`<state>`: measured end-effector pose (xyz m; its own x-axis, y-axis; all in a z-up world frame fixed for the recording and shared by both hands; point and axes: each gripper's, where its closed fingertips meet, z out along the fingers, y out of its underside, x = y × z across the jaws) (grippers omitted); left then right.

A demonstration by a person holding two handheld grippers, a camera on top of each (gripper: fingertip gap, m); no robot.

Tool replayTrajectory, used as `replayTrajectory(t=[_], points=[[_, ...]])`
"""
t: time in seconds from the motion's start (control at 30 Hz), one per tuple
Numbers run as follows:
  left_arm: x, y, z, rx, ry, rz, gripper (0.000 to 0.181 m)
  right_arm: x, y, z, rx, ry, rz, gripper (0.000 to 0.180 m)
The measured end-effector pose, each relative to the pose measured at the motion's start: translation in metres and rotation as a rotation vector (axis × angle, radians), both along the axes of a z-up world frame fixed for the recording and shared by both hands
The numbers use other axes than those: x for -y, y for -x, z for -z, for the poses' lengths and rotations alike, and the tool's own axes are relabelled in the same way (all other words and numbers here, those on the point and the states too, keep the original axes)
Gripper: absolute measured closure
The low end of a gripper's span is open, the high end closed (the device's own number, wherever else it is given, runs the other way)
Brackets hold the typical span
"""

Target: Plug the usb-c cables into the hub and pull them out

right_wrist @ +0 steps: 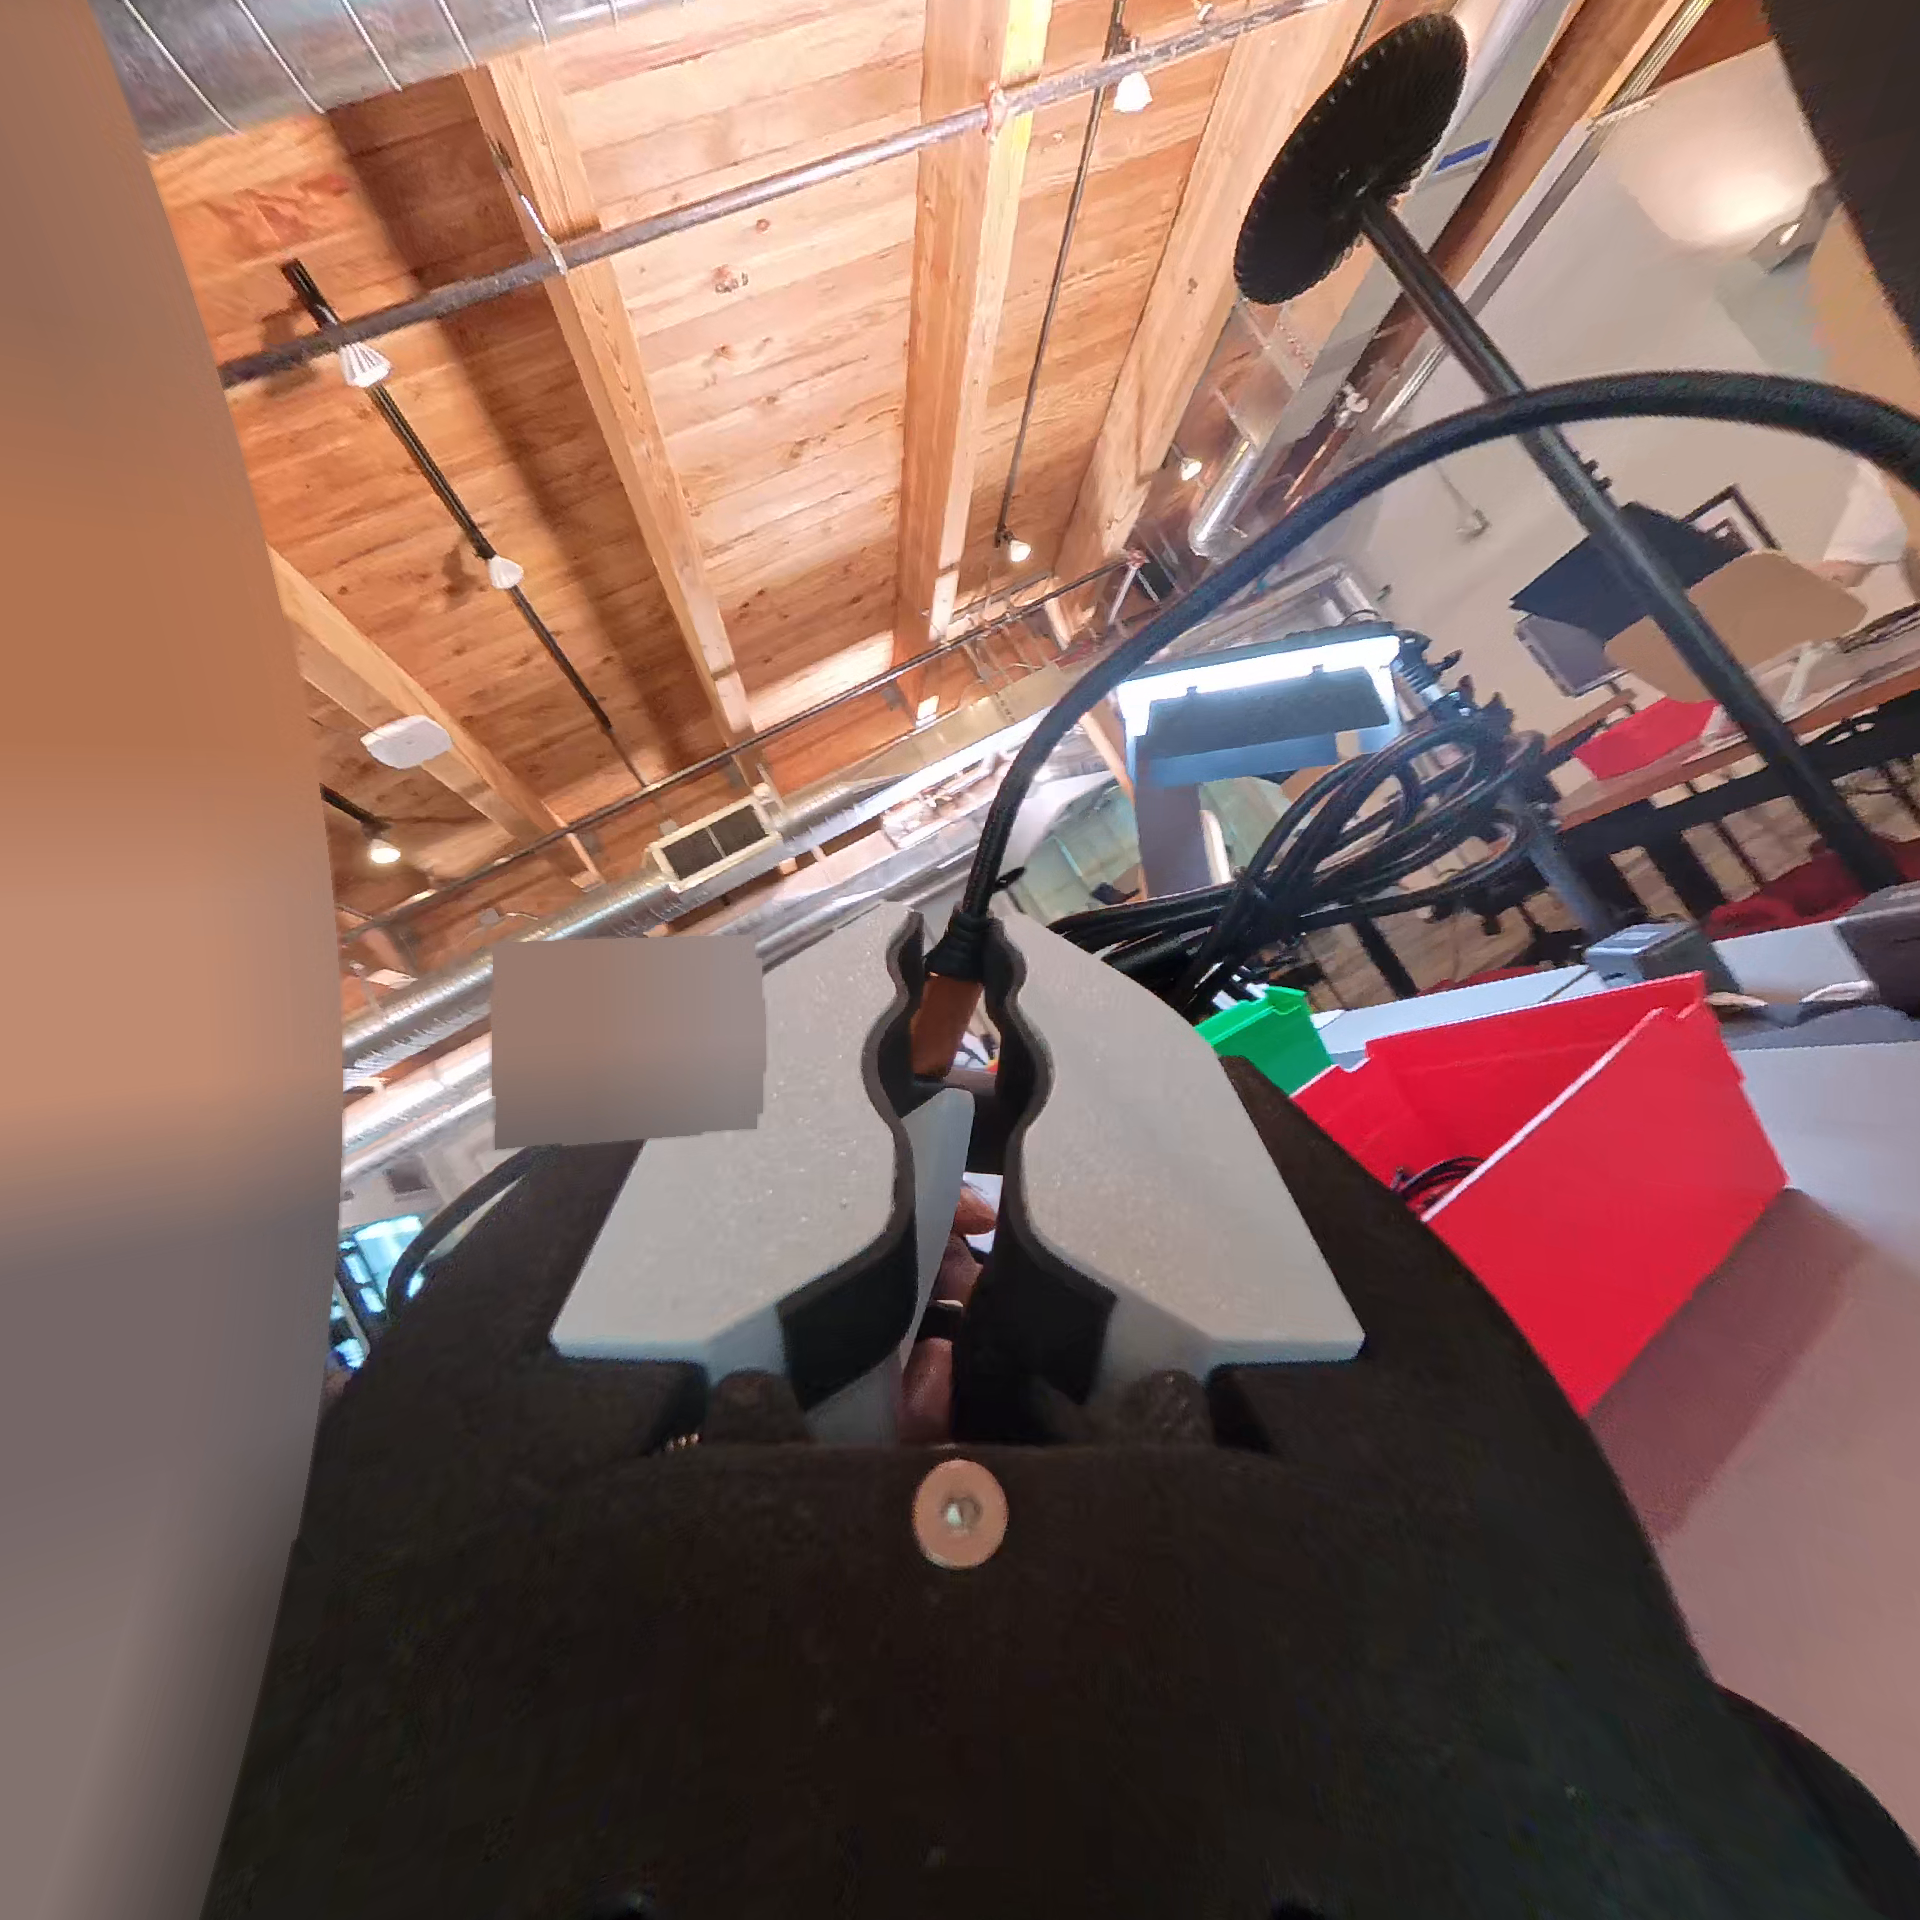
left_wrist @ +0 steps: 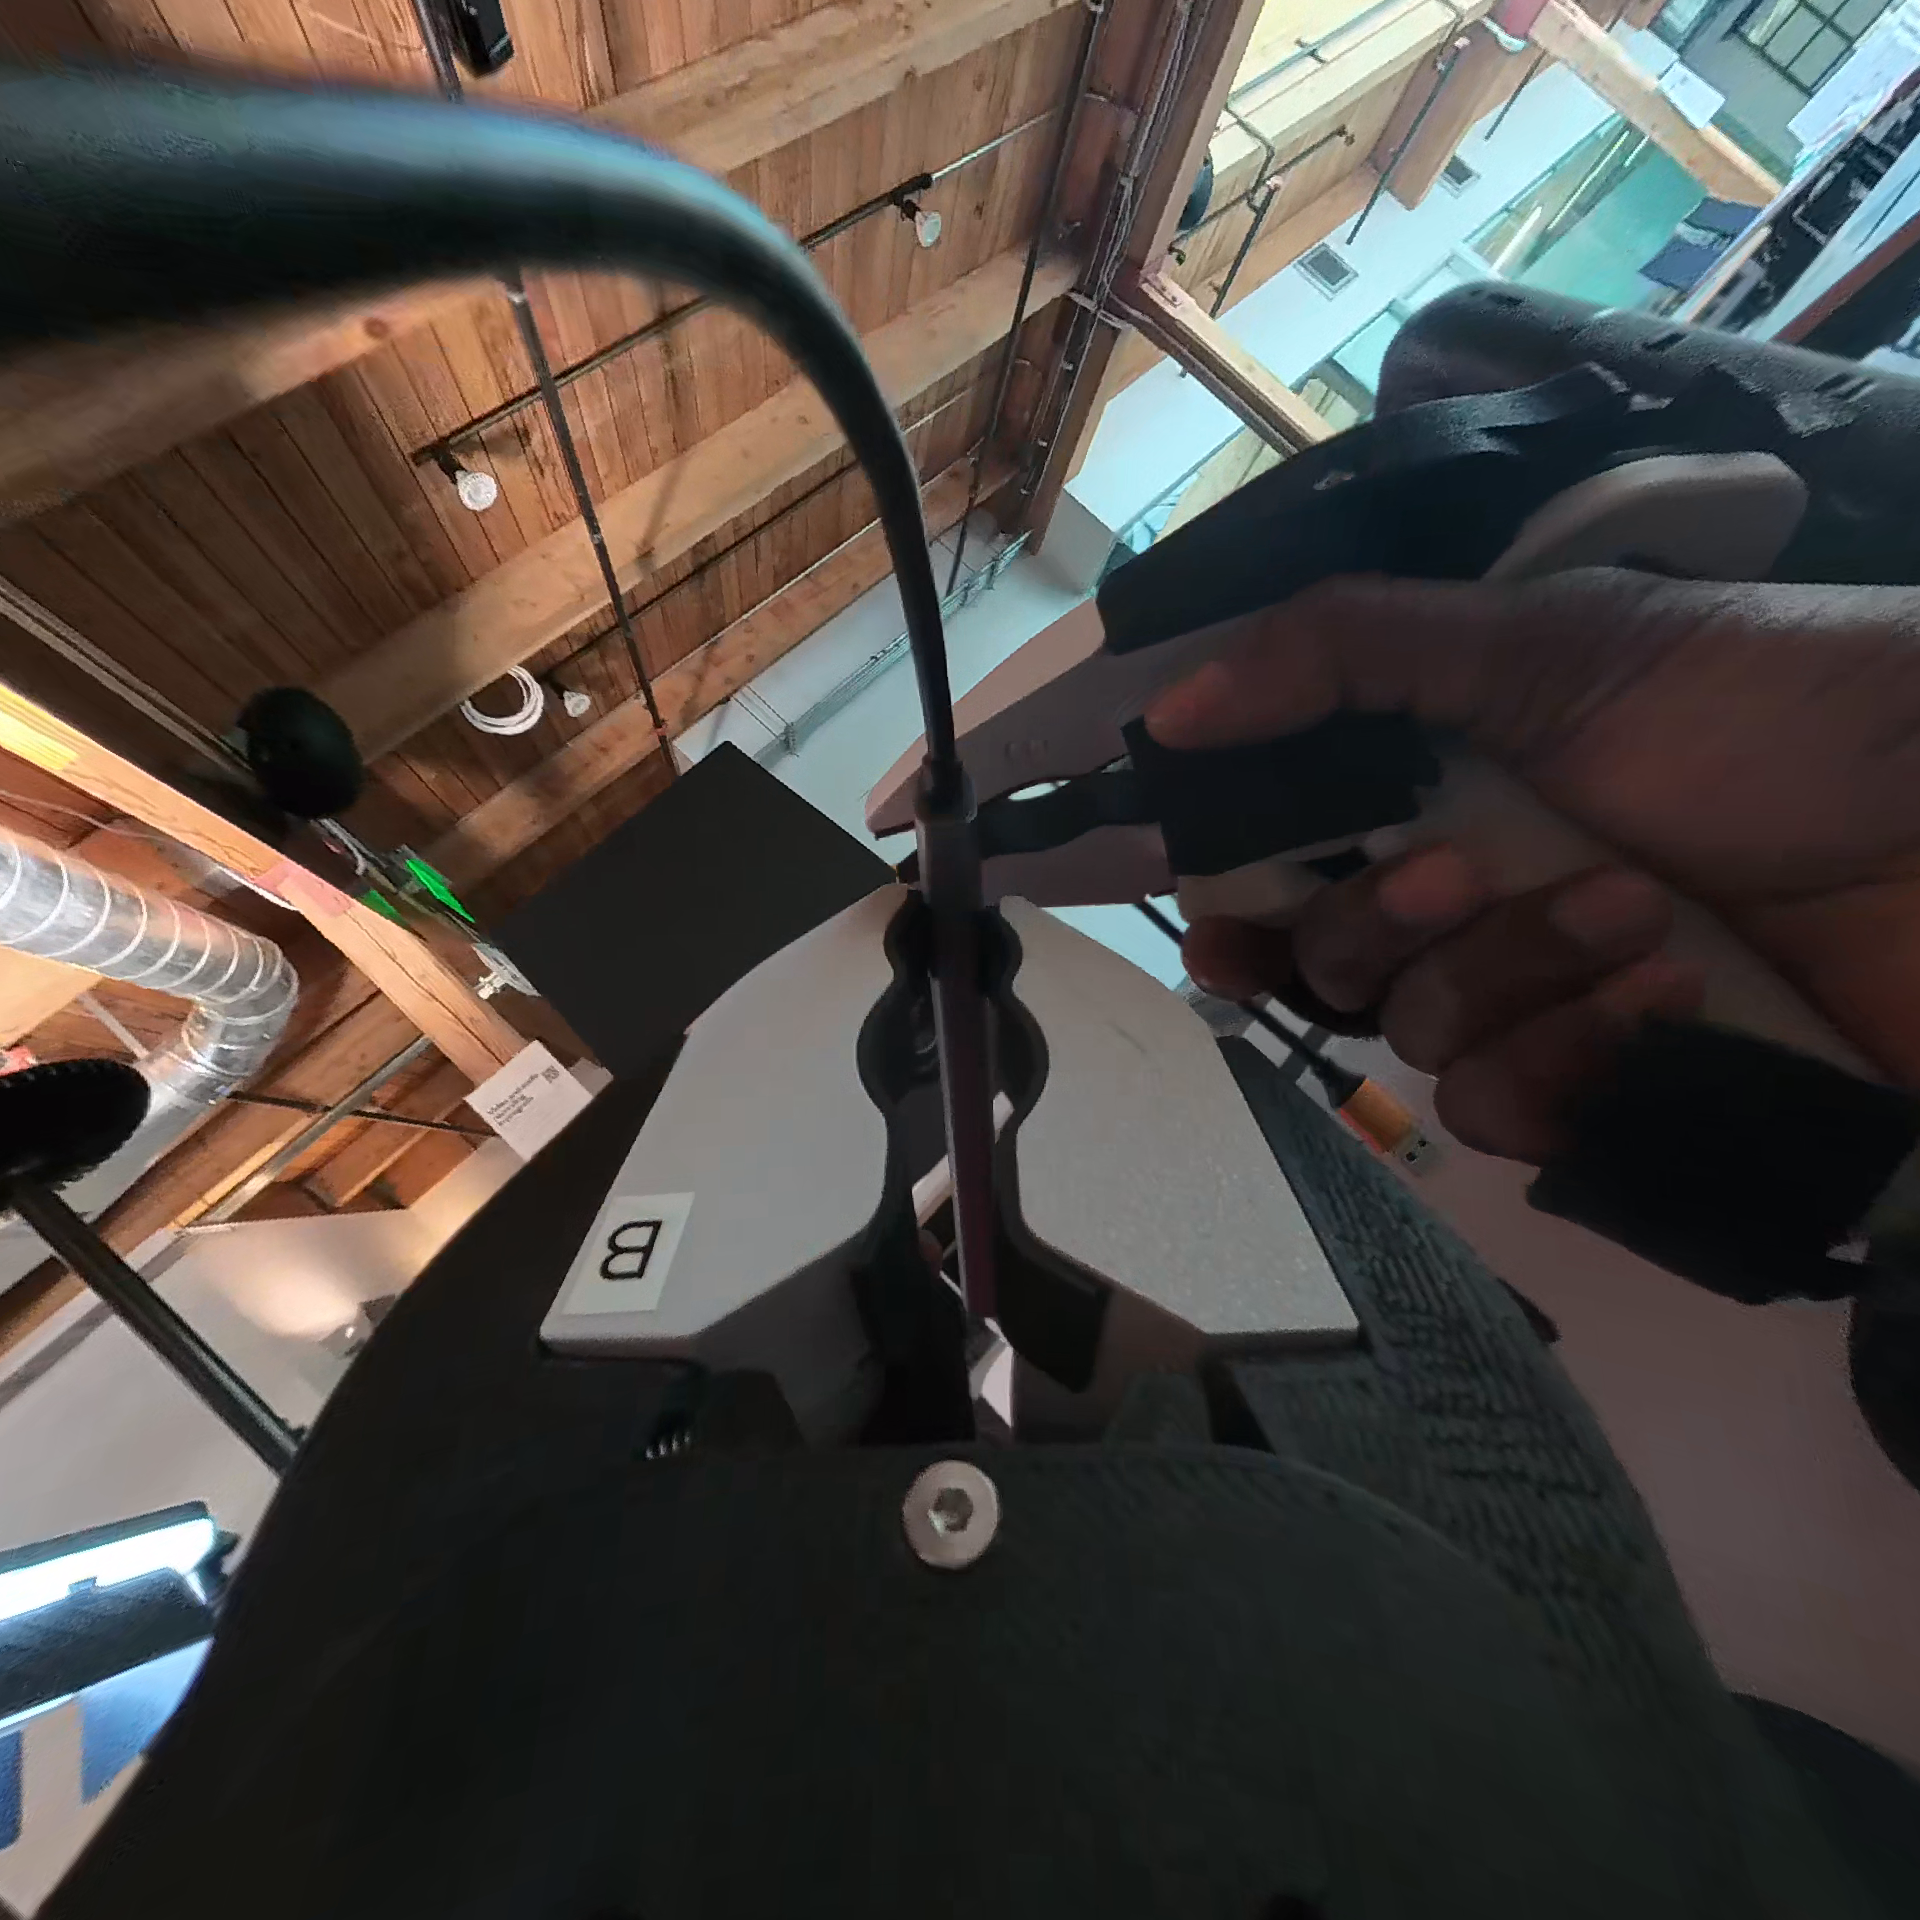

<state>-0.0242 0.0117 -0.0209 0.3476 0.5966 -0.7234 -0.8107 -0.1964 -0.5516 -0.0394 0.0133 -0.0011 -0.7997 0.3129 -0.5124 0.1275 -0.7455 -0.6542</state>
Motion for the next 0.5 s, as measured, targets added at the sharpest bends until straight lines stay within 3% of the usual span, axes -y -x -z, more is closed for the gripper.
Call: replayTrajectory(t=[0.17, 0.27, 0.37, 0.5], points=[[-0.006, -0.01, 0.004, -0.001, 0.023, 0.076, 0.171, -0.018, 0.004, -0.002, 0.012, 0.103, -0.035, 0.179], [-0.002, -0.016, -0.004, 0.034, -0.059, 0.182, 0.17, -0.015, -0.005, -0.011, -0.055, -0.013, 0.006, 0.179], [-0.001, -0.019, -0.006, -0.036, -0.031, 0.124, 0.17, -0.011, -0.007, -0.014, -0.08, -0.058, 0.021, 0.179], [-0.006, -0.013, 0.004, 0.005, -0.012, 0.126, 0.171, -0.016, 0.003, -0.004, -0.027, -0.021, 0.008, 0.179]])
